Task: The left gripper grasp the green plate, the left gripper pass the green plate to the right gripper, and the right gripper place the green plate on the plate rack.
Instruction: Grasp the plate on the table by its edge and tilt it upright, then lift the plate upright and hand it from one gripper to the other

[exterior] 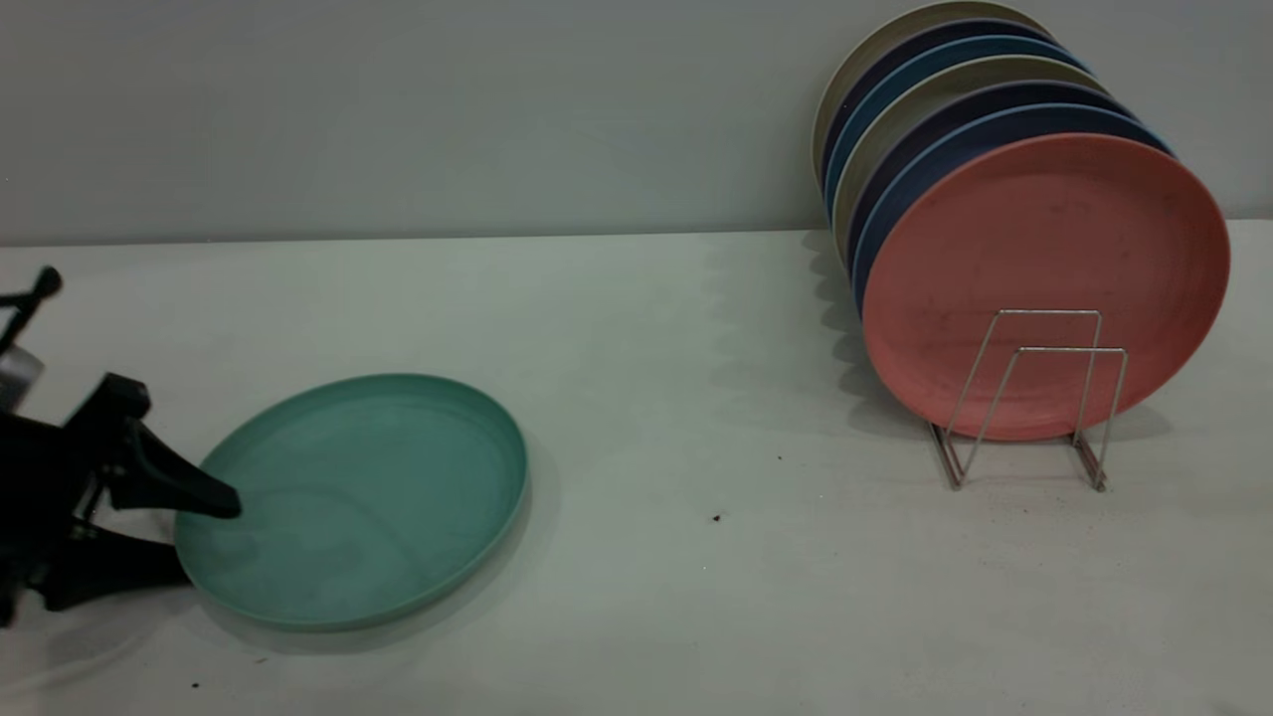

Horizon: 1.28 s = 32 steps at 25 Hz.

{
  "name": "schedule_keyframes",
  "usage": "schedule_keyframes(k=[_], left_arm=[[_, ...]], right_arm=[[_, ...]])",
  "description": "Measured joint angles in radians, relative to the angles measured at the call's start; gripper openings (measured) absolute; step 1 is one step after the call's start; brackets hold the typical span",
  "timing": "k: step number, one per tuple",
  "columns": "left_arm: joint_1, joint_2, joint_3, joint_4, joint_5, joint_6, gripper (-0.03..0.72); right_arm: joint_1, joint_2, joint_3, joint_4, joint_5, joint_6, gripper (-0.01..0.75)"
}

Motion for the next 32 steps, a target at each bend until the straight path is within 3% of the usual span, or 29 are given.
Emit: schedule_keyframes(k=[3,5,9,11,15,20,25,28,32], left_arm=[[0.0,0.049,-0.012,-0.023,0.043,0.01,0.466],[0.0,0.063,-0.013,-0.031,0.059,0.023,0.391],[0.0,0.077,-0.013,-0.04,0.078,0.077,0.095],[0.0,0.079,-0.013,-0.062,0.11,0.118,0.037],[0.0,0.062,-0.02,-0.066,0.154,0.195,0.02],[-0.024,-0.063,-0.021,-0.047,0.116,0.289,0.02],[-0.147,-0.18,-0.021,-0.011,-0.024,0.29,0.02],[-0.234,-0.2,-0.021,-0.011,-0.041,0.259,0.02],[-0.336,-0.2,-0.022,-0.009,-0.044,0.21,0.02]], right_arm=[[0.0,0.0,0.0,0.0,-0.009,0.0,0.51],[0.0,0.0,0.0,0.0,-0.014,0.0,0.51],[0.0,0.01,0.0,0.015,-0.015,0.0,0.51],[0.0,0.034,0.0,0.041,-0.014,0.0,0.51],[0.0,0.142,0.0,0.144,-0.019,-0.04,0.51],[0.0,0.331,-0.001,0.424,-0.053,-0.325,0.51],[0.0,0.544,-0.005,0.818,-0.042,-0.752,0.51],[0.0,0.667,-0.005,1.057,0.004,-1.031,0.51],[0.0,0.813,-0.034,1.161,0.079,-1.194,0.51]])
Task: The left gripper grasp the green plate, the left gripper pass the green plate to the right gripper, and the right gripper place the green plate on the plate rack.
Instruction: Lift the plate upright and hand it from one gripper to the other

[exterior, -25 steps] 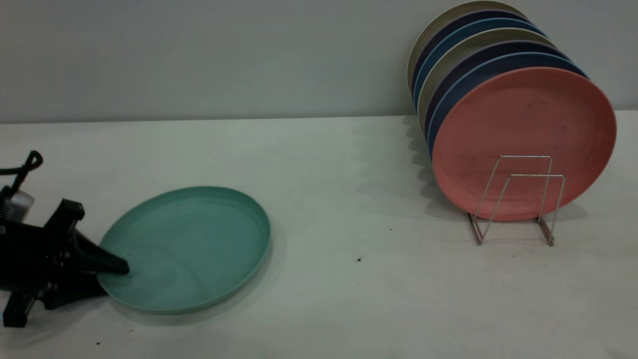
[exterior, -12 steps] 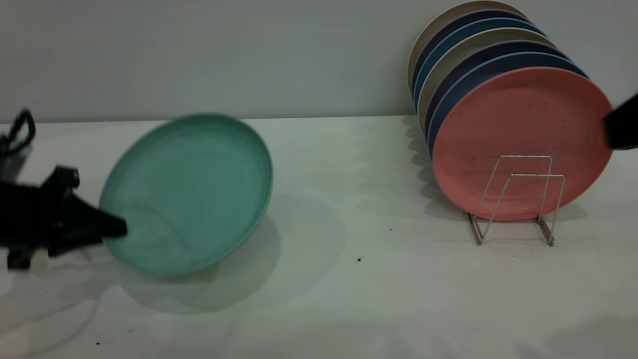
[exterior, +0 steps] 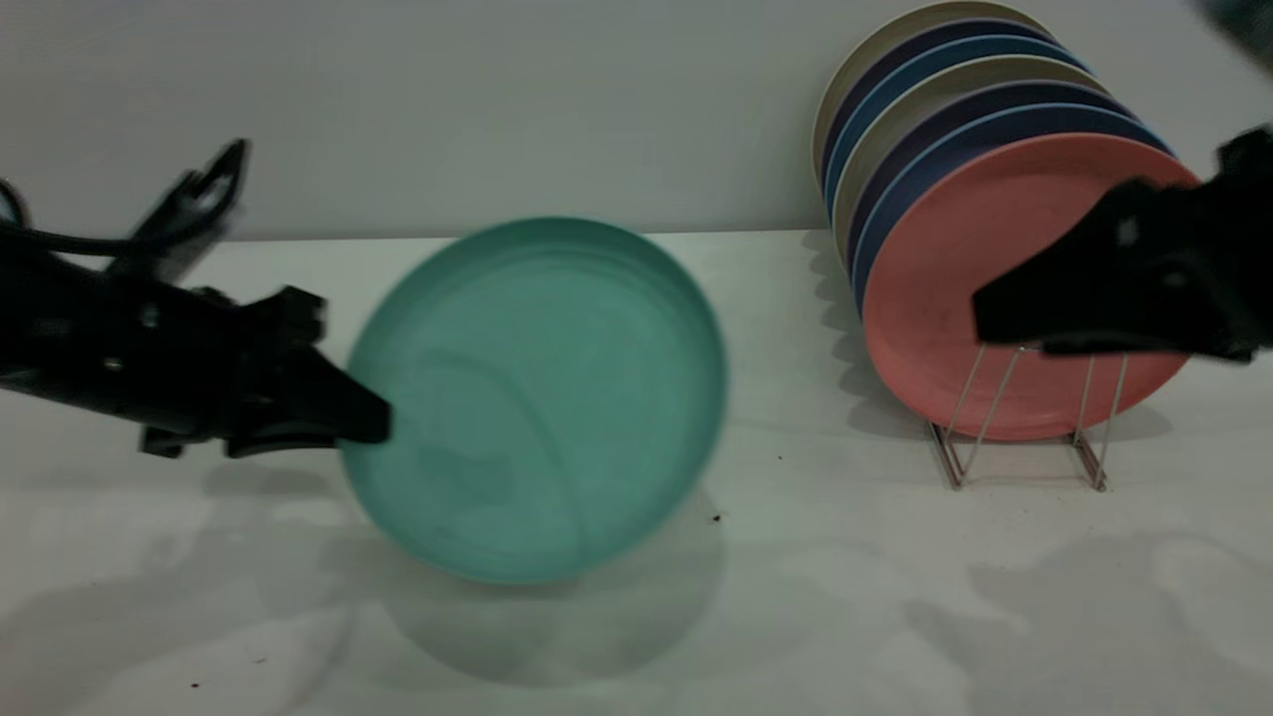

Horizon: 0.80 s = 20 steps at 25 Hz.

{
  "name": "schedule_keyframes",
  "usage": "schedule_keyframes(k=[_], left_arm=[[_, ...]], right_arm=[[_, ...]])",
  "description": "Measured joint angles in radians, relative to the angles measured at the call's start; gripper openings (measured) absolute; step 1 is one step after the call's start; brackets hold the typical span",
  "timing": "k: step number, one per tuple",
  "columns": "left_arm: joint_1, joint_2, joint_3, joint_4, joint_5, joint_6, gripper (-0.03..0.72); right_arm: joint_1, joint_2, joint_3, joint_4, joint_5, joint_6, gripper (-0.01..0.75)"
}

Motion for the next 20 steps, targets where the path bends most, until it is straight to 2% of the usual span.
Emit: schedule_keyframes(k=[10,17,20], left_arm=[[-0.18,0.0,-0.046,-0.024,-0.042,-0.017,0.02],[-0.256,0.0,-0.058,-0.05,-0.041,-0.03,0.02],[-0.275,0.0,-0.059,-0.05,-0.018,-0.036,0.02]], right_arm=[[0.0,0.236,-0.082,0.013,0.139,-0.052,0.51],[0.0,0.25,-0.084,0.013,0.148,-0.052,0.507],[0.0,0.25,-0.084,0.014,0.148,-0.051,0.472]])
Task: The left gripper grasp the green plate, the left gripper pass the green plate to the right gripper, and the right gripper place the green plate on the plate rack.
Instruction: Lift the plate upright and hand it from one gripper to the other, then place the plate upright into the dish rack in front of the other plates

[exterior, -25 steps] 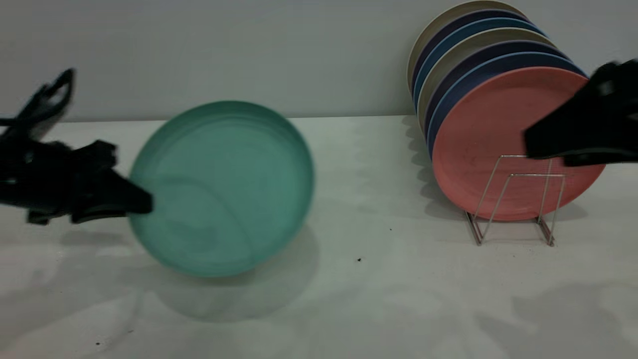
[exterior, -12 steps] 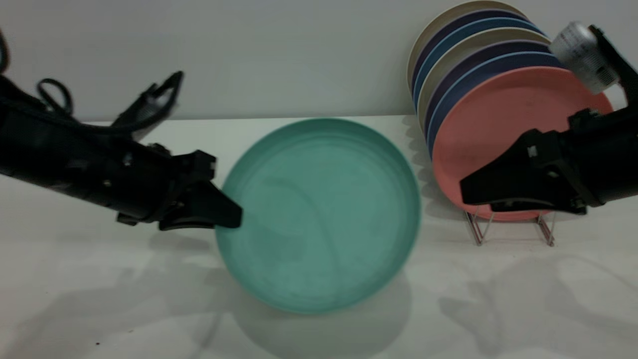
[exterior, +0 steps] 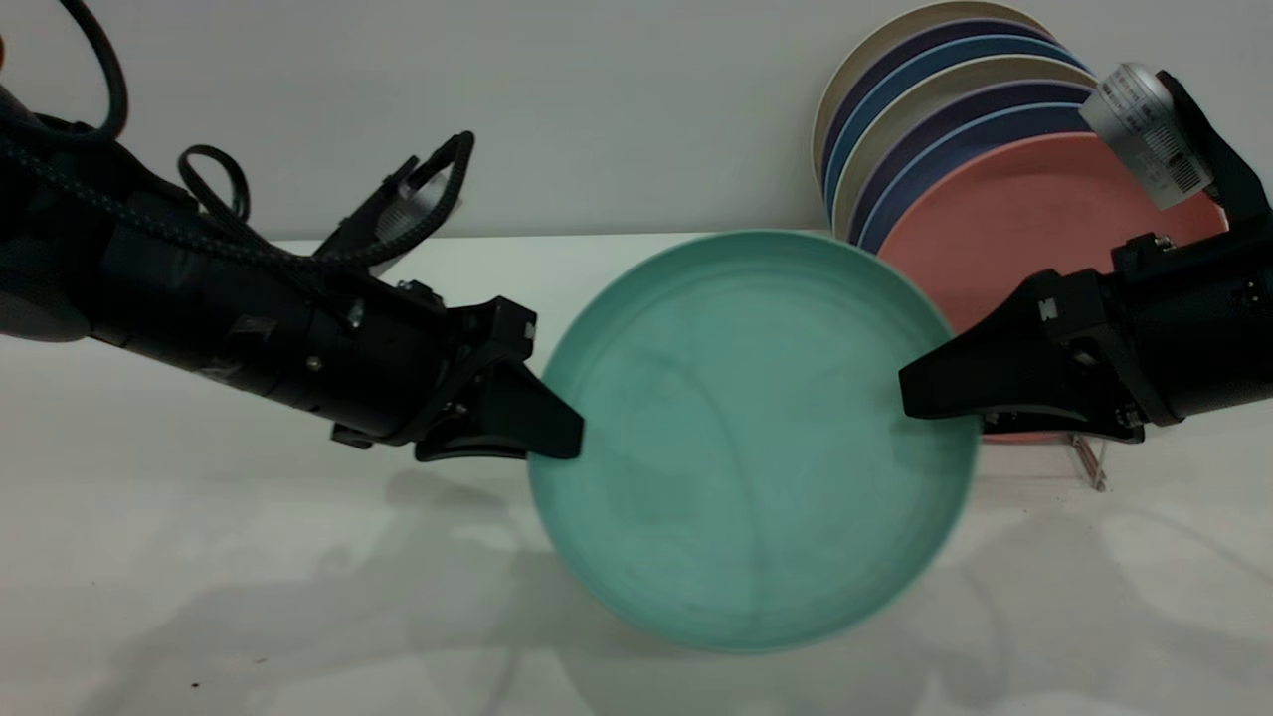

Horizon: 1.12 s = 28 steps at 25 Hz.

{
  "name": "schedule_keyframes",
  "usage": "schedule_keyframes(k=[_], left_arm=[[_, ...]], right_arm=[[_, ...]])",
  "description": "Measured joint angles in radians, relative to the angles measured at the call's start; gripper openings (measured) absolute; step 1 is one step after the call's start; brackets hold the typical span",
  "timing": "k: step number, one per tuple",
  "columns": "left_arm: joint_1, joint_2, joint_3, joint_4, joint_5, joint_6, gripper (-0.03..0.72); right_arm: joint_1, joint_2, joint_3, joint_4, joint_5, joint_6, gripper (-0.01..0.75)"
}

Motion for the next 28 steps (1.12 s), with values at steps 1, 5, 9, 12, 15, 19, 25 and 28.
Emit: schedule_keyframes(k=[1,5,9,12,15,19,25,28], left_arm=[[-0.004,0.0,0.0,0.0,0.021,-0.002,0.02],[-0.006,0.0,0.0,0.0,0.07,-0.003,0.024],[-0.001,0.0,0.0,0.0,0.092,-0.018,0.042],[0.031,0.0,0.0,0.004,0.149,-0.061,0.11],[0.101,0.0,0.0,0.012,0.241,-0.073,0.282],[0.217,0.0,0.0,0.035,0.424,-0.071,0.609],[0.384,0.0,-0.001,0.197,0.585,-0.081,0.698],[0.458,-0.001,-0.001,0.332,0.538,-0.142,0.634]], right_arm=[[0.0,0.001,-0.001,0.0,0.0,0.002,0.444],[0.0,0.001,-0.001,0.0,0.003,0.034,0.201],[0.0,0.003,-0.001,0.0,-0.015,0.052,0.064],[0.0,0.003,-0.002,0.01,-0.013,0.056,0.064],[0.0,0.003,-0.007,0.017,-0.013,0.057,0.064],[0.0,0.003,-0.007,0.01,-0.021,0.05,0.064],[0.0,0.003,-0.007,0.007,-0.034,0.029,0.064],[0.0,-0.013,-0.016,-0.048,-0.103,0.027,0.064]])
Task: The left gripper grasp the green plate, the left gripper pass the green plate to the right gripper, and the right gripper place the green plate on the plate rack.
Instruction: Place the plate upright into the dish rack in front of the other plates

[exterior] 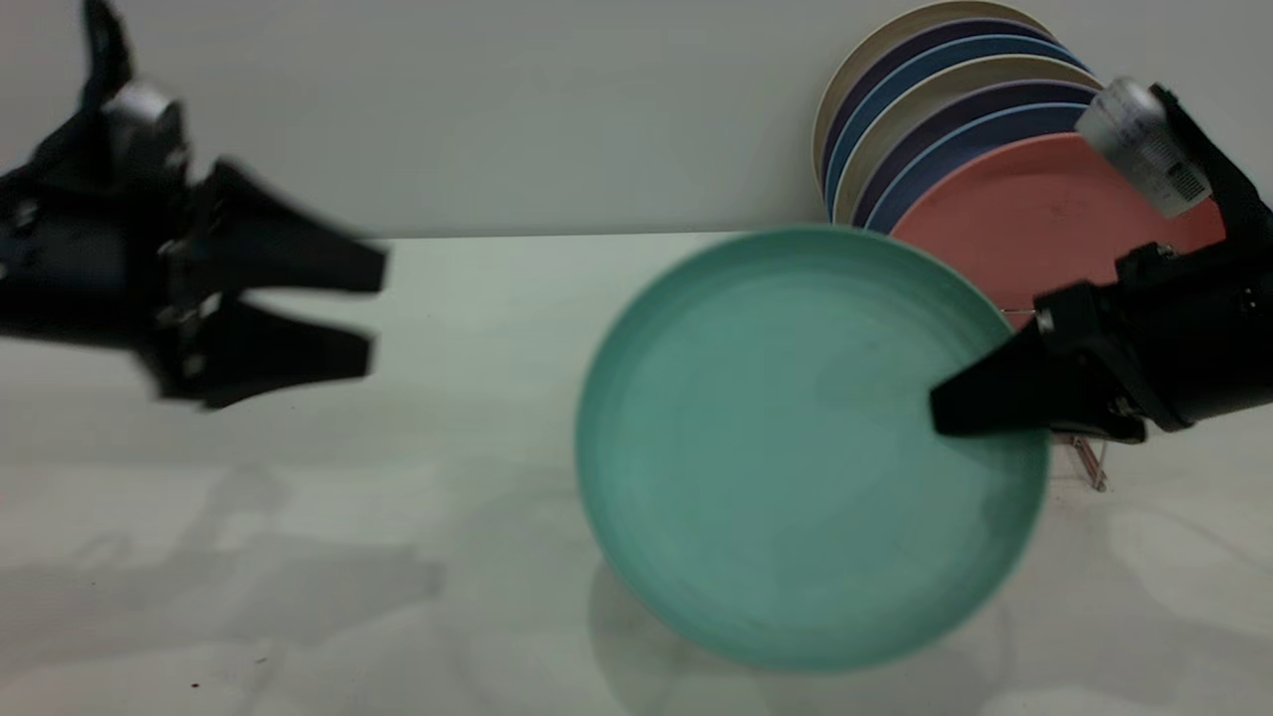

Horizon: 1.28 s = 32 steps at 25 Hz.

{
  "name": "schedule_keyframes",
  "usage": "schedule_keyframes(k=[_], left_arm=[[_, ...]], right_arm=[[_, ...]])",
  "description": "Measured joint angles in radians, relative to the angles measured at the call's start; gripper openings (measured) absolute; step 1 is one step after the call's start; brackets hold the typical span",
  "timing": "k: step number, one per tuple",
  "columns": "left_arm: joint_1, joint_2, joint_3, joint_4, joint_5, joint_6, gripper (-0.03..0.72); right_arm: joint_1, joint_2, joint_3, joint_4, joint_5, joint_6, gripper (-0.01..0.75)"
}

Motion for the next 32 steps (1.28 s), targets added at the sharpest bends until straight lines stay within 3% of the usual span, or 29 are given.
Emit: schedule_keyframes(k=[3,6,11,16,21,32], left_arm=[[0.045,-0.006,-0.001,0.153,-0.123,-0.094,0.558],[0.053,-0.022,-0.006,0.303,-0.272,-0.227,0.538],[0.044,-0.067,-0.047,0.602,-0.417,-0.509,0.535],[0.043,-0.074,-0.103,0.863,-0.421,-0.818,0.535],[0.042,-0.074,-0.12,1.009,-0.406,-0.972,0.535],[0.04,-0.074,-0.12,1.018,-0.395,-0.984,0.535]], right_arm=[[0.0,-0.055,-0.044,-0.194,-0.103,0.062,0.064],[0.0,-0.132,-0.121,-0.489,-0.128,0.2,0.064],[0.0,-0.201,-0.31,-1.039,-0.05,0.447,0.064],[0.0,-0.202,-0.492,-1.379,0.051,0.503,0.064],[0.0,-0.202,-0.626,-1.437,0.066,0.41,0.064],[0.0,-0.202,-0.741,-1.369,0.117,0.12,0.064]])
